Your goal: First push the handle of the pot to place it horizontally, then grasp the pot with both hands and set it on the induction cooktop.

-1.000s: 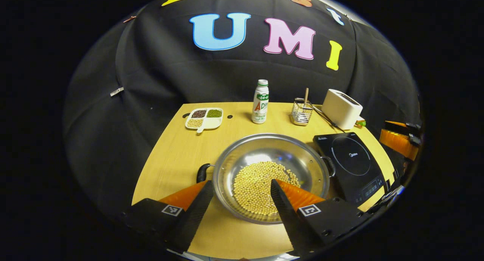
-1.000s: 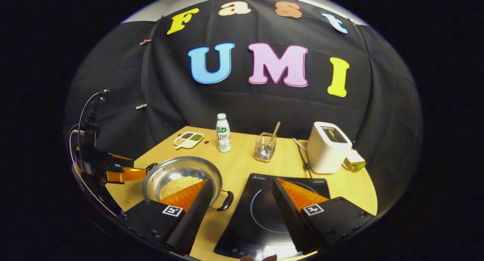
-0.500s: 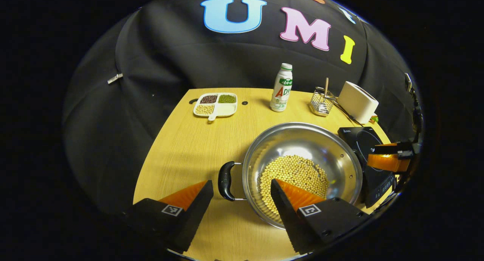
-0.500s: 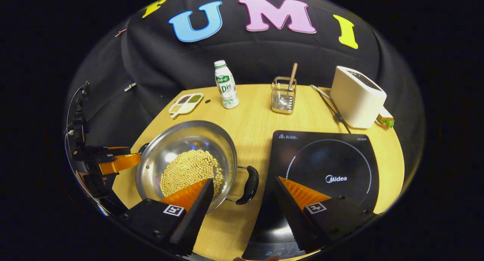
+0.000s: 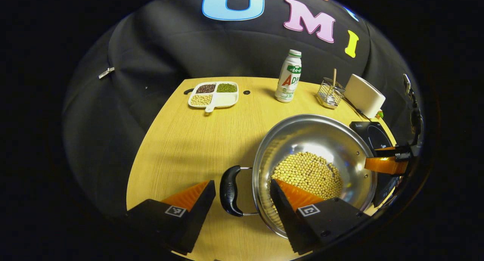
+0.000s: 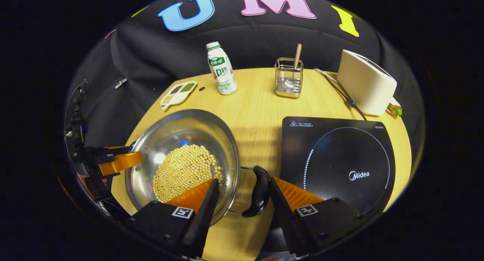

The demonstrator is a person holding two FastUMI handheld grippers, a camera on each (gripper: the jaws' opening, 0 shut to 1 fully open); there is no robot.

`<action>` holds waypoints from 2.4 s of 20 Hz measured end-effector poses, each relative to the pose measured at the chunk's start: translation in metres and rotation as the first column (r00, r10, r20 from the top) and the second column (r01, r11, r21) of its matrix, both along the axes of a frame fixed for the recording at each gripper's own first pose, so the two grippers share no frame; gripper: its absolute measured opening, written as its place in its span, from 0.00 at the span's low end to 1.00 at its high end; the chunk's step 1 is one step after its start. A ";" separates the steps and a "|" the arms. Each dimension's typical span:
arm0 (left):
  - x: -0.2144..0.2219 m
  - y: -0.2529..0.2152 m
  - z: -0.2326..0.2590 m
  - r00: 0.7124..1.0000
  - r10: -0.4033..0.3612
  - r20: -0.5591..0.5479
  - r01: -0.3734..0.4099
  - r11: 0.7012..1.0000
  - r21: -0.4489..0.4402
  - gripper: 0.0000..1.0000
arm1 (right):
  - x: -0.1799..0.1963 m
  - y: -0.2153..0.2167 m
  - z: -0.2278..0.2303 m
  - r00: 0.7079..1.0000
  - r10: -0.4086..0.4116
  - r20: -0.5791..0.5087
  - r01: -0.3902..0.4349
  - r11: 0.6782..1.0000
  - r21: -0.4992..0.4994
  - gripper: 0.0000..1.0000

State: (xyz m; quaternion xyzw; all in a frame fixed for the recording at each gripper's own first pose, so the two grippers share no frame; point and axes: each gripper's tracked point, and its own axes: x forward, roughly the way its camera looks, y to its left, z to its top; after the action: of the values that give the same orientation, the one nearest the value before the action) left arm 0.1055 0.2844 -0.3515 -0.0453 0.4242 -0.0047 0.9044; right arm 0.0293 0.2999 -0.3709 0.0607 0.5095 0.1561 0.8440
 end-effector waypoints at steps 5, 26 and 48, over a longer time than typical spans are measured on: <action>0.002 0.001 -0.012 1.000 0.008 -0.026 -0.007 1.000 0.005 0.70 | 0.003 0.007 -0.011 1.000 0.012 -0.007 -0.013 1.000 -0.022 0.76; -0.029 -0.012 0.020 0.995 0.102 -0.021 -0.102 0.994 -0.035 0.54 | 0.000 -0.007 0.007 0.999 -0.025 -0.047 0.025 1.000 -0.003 0.54; 0.017 -0.250 0.081 0.999 -0.037 -0.020 0.035 0.997 -0.067 0.54 | 0.030 -0.260 0.056 0.993 -0.120 0.012 0.121 0.992 -0.040 0.54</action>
State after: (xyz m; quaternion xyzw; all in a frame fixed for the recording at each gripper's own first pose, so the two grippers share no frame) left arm 0.1223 0.0340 -0.2710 -0.0680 0.4340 -0.0347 0.8976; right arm 0.0594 0.0401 -0.3147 0.0736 0.5040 0.0949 0.8553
